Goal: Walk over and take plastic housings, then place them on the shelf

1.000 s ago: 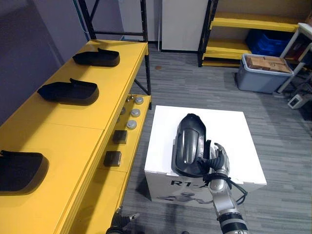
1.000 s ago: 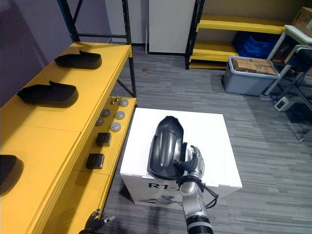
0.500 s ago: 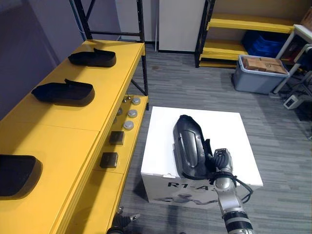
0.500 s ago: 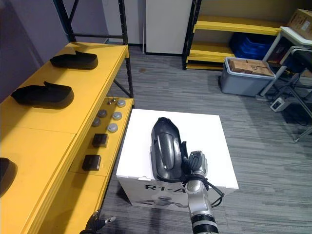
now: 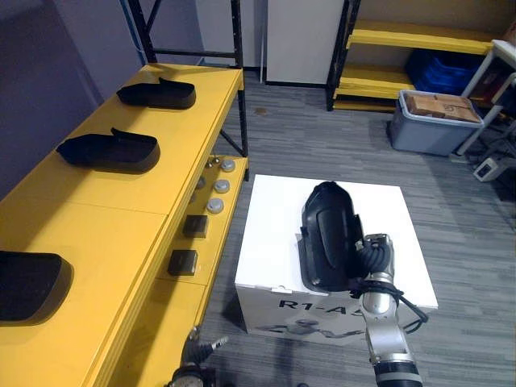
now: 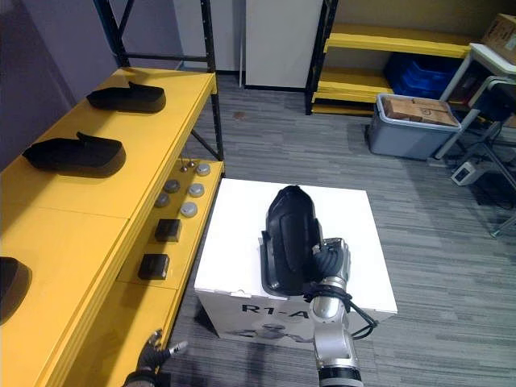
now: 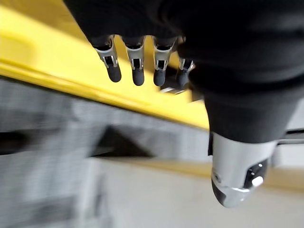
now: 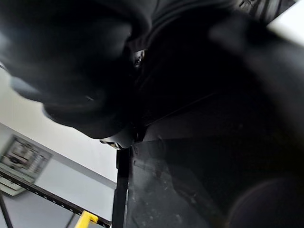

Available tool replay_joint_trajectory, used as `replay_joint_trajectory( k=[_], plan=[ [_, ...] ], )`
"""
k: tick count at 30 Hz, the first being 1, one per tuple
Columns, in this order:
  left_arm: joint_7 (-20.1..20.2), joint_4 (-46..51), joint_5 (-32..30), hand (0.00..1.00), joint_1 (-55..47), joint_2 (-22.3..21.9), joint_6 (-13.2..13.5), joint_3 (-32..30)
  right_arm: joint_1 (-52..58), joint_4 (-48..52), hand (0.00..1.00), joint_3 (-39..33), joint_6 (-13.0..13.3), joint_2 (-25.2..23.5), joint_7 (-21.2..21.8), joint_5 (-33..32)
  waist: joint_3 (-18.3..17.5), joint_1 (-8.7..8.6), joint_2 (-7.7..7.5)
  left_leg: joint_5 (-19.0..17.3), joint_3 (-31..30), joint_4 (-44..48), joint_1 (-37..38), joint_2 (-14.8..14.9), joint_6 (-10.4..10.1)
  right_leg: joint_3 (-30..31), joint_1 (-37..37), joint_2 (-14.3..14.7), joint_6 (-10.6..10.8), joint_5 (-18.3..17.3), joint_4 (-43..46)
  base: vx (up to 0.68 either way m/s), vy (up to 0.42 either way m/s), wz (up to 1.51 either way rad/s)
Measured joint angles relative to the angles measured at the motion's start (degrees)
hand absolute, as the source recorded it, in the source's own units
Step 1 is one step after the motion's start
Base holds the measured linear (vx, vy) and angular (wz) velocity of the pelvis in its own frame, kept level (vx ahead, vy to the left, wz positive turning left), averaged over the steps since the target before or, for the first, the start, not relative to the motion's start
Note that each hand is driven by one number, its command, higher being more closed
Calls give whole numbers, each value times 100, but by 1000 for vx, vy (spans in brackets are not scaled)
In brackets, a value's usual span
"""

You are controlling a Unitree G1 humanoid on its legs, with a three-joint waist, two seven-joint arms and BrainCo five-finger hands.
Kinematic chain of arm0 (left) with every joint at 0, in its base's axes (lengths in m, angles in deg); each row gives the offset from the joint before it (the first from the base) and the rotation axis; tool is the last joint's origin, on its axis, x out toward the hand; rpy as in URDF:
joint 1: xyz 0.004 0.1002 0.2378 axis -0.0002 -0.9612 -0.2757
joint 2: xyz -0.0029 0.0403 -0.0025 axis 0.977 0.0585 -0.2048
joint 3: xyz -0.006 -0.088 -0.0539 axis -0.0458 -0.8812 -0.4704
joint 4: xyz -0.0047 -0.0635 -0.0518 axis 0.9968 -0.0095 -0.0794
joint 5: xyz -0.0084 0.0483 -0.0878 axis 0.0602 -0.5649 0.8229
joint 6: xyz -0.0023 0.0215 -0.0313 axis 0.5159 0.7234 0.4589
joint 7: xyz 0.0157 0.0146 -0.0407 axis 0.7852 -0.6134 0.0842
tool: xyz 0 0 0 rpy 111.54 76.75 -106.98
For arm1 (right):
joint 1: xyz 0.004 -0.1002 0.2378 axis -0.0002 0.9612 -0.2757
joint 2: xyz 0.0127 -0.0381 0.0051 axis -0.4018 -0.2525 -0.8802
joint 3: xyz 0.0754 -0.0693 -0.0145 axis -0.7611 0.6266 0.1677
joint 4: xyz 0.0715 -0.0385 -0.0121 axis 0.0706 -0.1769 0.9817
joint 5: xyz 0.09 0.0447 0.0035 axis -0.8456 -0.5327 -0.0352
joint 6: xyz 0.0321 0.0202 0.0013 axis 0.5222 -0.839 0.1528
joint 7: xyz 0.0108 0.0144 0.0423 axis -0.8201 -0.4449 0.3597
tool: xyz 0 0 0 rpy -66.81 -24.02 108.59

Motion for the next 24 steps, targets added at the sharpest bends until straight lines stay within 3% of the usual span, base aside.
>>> replay_joint_trajectory(
  k=[7,11,14,19,24],
  plan=[
    [-115,2797,49,0,-132,-187,249,-44,37,899,100,179,260,-37,-27,23,8,-13,0,-12,-9,45,8,-35,21,3,11,-33,4,-3,0,0,0,0],
    [-156,3873,174,0,-91,-185,485,371,40,1124,100,452,351,-36,-22,25,8,-9,1,-49,-19,109,10,-46,71,-2,27,-40,5,-5,-2,0,0,0],
    [-145,4090,473,0,117,-123,619,933,33,1279,100,665,377,-35,-20,29,7,-11,2,-50,-21,117,11,-66,74,-3,34,-56,5,-4,-2,0,0,0],
    [-11,4095,941,0,715,-90,624,1880,-220,1345,100,1166,455,-17,-17,34,-14,-45,5,-53,-2,132,12,-90,81,19,38,-77,7,0,0,0,0,0],
    [-19,3975,1065,0,896,-137,630,2194,-355,1527,100,1751,507,43,-17,234,-55,-112,20,-52,3,133,17,-89,83,36,31,-75,7,0,1,6,3,0]
  ],
)
